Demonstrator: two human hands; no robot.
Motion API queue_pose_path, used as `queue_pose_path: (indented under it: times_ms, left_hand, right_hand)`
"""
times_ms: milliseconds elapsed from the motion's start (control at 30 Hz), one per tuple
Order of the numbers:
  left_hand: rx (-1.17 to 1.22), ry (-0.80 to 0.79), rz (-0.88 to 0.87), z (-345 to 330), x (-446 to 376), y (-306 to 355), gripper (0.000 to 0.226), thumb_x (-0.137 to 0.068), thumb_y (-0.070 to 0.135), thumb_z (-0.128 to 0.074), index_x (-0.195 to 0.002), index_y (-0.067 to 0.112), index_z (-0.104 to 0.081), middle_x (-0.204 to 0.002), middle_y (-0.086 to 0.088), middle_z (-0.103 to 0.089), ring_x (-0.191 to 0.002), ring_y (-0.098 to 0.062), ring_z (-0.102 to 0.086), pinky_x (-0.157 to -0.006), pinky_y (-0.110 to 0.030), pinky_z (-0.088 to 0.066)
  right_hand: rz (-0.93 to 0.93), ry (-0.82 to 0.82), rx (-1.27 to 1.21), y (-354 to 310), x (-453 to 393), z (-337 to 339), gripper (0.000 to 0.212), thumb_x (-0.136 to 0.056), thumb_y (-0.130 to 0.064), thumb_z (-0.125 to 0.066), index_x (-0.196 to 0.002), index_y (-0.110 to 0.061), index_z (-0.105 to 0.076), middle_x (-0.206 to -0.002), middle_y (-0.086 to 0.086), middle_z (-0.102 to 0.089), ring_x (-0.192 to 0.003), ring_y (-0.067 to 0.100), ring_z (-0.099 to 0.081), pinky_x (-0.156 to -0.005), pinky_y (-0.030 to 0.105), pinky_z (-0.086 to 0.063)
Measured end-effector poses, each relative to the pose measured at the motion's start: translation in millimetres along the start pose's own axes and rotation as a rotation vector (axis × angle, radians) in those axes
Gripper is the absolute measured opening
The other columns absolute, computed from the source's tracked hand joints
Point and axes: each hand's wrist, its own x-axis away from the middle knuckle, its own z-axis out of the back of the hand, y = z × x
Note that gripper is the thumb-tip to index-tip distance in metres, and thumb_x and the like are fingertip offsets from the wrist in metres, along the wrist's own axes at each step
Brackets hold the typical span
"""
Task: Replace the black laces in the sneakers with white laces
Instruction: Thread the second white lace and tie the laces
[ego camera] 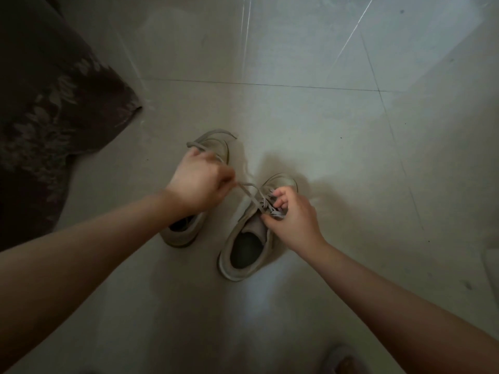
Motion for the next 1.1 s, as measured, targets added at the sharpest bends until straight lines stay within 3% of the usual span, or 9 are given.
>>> queue_pose_path:
  times_ms: [100, 200, 333, 467, 533, 600, 800, 967, 1100]
  left_hand:
    - [-0.006, 0.161, 0.329, 11.4, -7.5, -14.4, 0.029, -0.083, 0.03, -0.046, -0.061, 0.015, -0.057, -0.056, -0.005, -0.052, -0.075, -0.029, -0.055, -0.073, -0.035, -0.03]
    - [-0.093, 0.064, 0.45, 17.8, -10.4, -21.5, 0.023, -0.085, 0.025, -0.049, -0.071, 0.01, -0.061, -0.071, -0.01, -0.06, -0.09, -0.032, -0.053, -0.085, -0.038, -0.03]
    - [-0.175, 0.006, 0.214, 4.4, -3.0, -6.9, 0.03, -0.08, 0.029, -0.051, -0.1, 0.012, -0.066, -0.106, -0.011, -0.062, -0.109, -0.033, -0.05, -0.093, -0.044, -0.031]
    - [-0.076, -0.104, -0.179, -10.7, 1.8, 28.8, 0.024, -0.077, 0.036, -0.047, -0.075, 0.023, -0.067, -0.078, 0.004, -0.066, -0.085, -0.023, -0.063, -0.082, -0.038, -0.041]
    - [-0.067, -0.174, -0.173, -16.5, 3.2, 37.7, 0.025, -0.077, 0.034, -0.044, -0.063, 0.023, -0.062, -0.061, 0.006, -0.061, -0.066, -0.02, -0.062, -0.076, -0.033, -0.041]
    - [-0.06, -0.109, -0.134, -18.3, 0.5, 35.7, 0.017, -0.077, 0.026, -0.053, -0.063, 0.022, -0.062, -0.058, 0.004, -0.061, -0.061, -0.02, -0.061, -0.074, -0.032, -0.038]
    - [-0.019, 0.079, 0.336, 6.5, -12.9, 0.7, 0.021, -0.089, 0.03, -0.051, -0.085, 0.02, -0.069, -0.08, -0.003, -0.067, -0.087, -0.027, -0.059, -0.083, -0.036, -0.031]
    - [-0.066, -0.094, 0.215, -11.4, -1.7, 9.6, 0.025, -0.088, 0.025, -0.044, -0.095, 0.019, -0.067, -0.1, 0.0, -0.065, -0.106, -0.025, -0.051, -0.085, -0.034, -0.023]
    - [-0.007, 0.022, 0.143, -12.6, 3.8, 18.2, 0.039, -0.074, 0.029, -0.034, -0.079, 0.017, -0.071, -0.08, -0.002, -0.068, -0.086, -0.029, -0.06, -0.075, -0.034, -0.035]
  right_hand:
    - [-0.035, -0.027, 0.018, -0.1, -2.8, -0.5, 0.042, -0.065, -0.025, -0.078, -0.102, -0.019, -0.058, -0.082, -0.01, -0.055, -0.084, 0.019, -0.058, -0.077, 0.039, -0.048]
    - [-0.038, -0.012, -0.01, 1.0, -3.0, -3.2, 0.043, -0.063, -0.023, -0.077, -0.102, -0.018, -0.059, -0.082, -0.009, -0.056, -0.083, 0.019, -0.058, -0.077, 0.042, -0.048]
    - [-0.051, 0.0, -0.053, 2.2, -2.2, -5.7, 0.042, -0.062, -0.023, -0.075, -0.1, -0.019, -0.059, -0.081, -0.009, -0.056, -0.082, 0.02, -0.058, -0.078, 0.045, -0.048]
    - [-0.051, -0.017, -0.063, 0.6, -2.7, -5.8, 0.046, -0.06, -0.034, -0.067, -0.103, -0.019, -0.059, -0.08, -0.011, -0.057, -0.083, 0.02, -0.059, -0.077, 0.046, -0.049]
    - [-0.066, -0.028, -0.069, 0.6, -2.7, -5.6, 0.045, -0.062, -0.031, -0.069, -0.105, -0.019, -0.059, -0.08, -0.012, -0.058, -0.083, 0.019, -0.06, -0.077, 0.046, -0.049]
    - [-0.068, -0.043, -0.08, 1.4, -2.9, -4.5, 0.044, -0.062, -0.029, -0.071, -0.103, -0.022, -0.058, -0.079, -0.014, -0.056, -0.083, 0.018, -0.059, -0.078, 0.048, -0.049]
    - [-0.082, -0.079, -0.108, 1.1, -2.2, -2.4, 0.04, -0.062, -0.032, -0.072, -0.095, -0.034, -0.05, -0.08, -0.017, -0.054, -0.084, 0.017, -0.057, -0.081, 0.05, -0.047]
    - [0.027, -0.041, -0.09, 1.4, -8.3, -1.1, 0.04, -0.063, -0.041, -0.059, -0.097, -0.021, -0.066, -0.082, -0.008, -0.059, -0.082, 0.019, -0.059, -0.076, 0.044, -0.05]
    - [0.015, -0.036, -0.046, -6.7, -24.3, 0.0, 0.026, -0.079, -0.041, -0.064, -0.086, -0.018, -0.073, -0.082, 0.0, -0.064, -0.085, 0.018, -0.061, -0.076, 0.033, -0.05]
